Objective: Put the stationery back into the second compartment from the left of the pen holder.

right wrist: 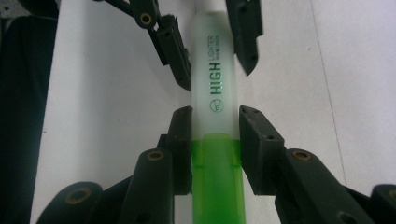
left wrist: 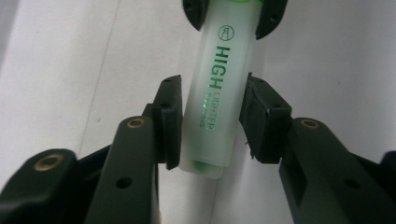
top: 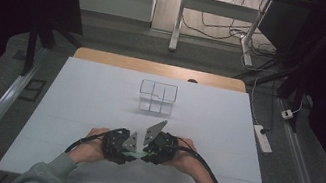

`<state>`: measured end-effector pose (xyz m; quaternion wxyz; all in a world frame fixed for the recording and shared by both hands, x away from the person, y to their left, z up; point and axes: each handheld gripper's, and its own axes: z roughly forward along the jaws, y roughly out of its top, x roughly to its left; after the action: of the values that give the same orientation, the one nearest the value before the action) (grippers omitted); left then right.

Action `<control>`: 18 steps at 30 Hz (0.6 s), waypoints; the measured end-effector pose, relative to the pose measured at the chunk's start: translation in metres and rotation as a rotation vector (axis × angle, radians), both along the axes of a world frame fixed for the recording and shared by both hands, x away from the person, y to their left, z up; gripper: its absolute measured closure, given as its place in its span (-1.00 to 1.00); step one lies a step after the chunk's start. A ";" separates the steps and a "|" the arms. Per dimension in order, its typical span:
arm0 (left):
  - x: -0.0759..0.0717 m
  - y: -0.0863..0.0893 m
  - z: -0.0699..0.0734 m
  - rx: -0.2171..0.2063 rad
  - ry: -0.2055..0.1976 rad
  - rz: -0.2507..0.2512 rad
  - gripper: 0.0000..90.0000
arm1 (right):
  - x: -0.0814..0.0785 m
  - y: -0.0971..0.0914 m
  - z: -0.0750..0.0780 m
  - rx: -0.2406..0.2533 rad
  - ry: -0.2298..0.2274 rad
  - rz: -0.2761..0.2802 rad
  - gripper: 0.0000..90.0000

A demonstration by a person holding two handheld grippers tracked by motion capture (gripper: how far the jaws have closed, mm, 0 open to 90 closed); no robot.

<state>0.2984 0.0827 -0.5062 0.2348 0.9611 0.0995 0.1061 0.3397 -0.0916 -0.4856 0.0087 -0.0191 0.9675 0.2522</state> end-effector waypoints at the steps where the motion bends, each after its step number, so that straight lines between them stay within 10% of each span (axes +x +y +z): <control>1: 0.000 0.000 0.000 -0.002 0.002 0.000 0.39 | 0.000 -0.001 0.001 0.016 0.000 -0.012 0.44; 18: 0.011 0.025 0.005 -0.128 -0.011 0.147 0.44 | 0.017 -0.027 0.028 0.284 -0.024 -0.282 -0.05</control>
<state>0.3097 0.1075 -0.5013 0.2878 0.9336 0.1753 0.1216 0.3563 -0.1183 -0.4580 0.0580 0.1152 0.9152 0.3819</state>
